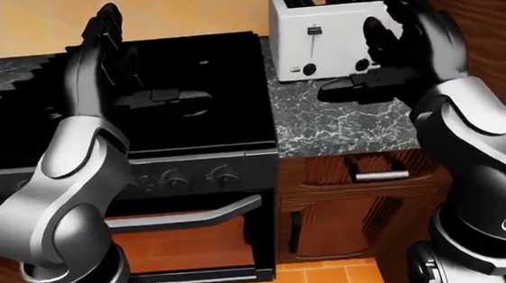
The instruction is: Push down the lever of the toaster to turn it on.
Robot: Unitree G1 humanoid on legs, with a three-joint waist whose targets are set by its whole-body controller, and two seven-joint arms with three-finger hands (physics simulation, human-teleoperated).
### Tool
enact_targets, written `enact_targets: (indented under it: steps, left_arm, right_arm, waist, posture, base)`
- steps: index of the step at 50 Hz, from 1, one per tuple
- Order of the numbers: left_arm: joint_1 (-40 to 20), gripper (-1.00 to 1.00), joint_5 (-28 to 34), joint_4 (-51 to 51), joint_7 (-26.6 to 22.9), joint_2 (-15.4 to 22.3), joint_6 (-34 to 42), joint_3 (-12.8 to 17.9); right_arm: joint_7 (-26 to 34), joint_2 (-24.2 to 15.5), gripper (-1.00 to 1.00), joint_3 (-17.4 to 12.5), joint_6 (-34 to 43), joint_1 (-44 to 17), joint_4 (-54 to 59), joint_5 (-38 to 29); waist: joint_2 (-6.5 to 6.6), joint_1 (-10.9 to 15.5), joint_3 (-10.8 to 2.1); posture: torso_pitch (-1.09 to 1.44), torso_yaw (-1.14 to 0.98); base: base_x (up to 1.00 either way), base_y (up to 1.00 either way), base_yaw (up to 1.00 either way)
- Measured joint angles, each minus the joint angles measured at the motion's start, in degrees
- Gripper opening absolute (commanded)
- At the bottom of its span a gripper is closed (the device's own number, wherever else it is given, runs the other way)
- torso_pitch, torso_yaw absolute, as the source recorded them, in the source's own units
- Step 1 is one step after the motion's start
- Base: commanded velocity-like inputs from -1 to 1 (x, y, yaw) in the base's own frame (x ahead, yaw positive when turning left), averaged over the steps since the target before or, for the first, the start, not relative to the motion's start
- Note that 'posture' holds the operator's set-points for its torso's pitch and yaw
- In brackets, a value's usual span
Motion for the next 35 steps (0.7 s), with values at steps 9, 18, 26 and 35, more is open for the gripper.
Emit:
enact_targets:
  steps: [9,18,26,35]
  left_arm:
    - [0.6,1.0,0.01,0.91,-0.26,-0.66,0.28,-1.08]
    - [-0.21,1.0,0.07,-0.59,-0.15,-0.12,-0.1,0.1]
    - [-0.28,1.0,0.1,-0.42,0.47,-0.16,0.71,0.18]
    - [0.48,1.0,-0.52,1.0,-0.41,-0.7,0.83,-1.42]
  right_arm:
    - [-0.04,0.0,1.0,0.02,-0.19,0.93,1.39,-0.11]
    - [-0.21,0.11,1.0,-0.03,-1.02,-0.08,-0.78,0.43]
    - [-0.01,-0.01,1.0,0.45,-0.46,0.24,0.31,0.95]
    - [-0.45,-0.38,1.0,-0.41,-0.62,1.45,1.93,-0.2]
  waist:
    - [0.36,0.23,0.97]
    - [3.21,0.59,0.75]
    - [0.72,1.58,0.7]
    - [-1.85,0.19,1.39]
  posture:
    - [0.0,0.0]
    - [0.0,0.0]
    - [0.0,0.0]
    - [0.0,0.0]
  base:
    - [0.06,0.05,0.0]
    - [0.35,0.0,0.0]
    - [0.37,0.0,0.0]
    - [0.38,0.0,0.0]
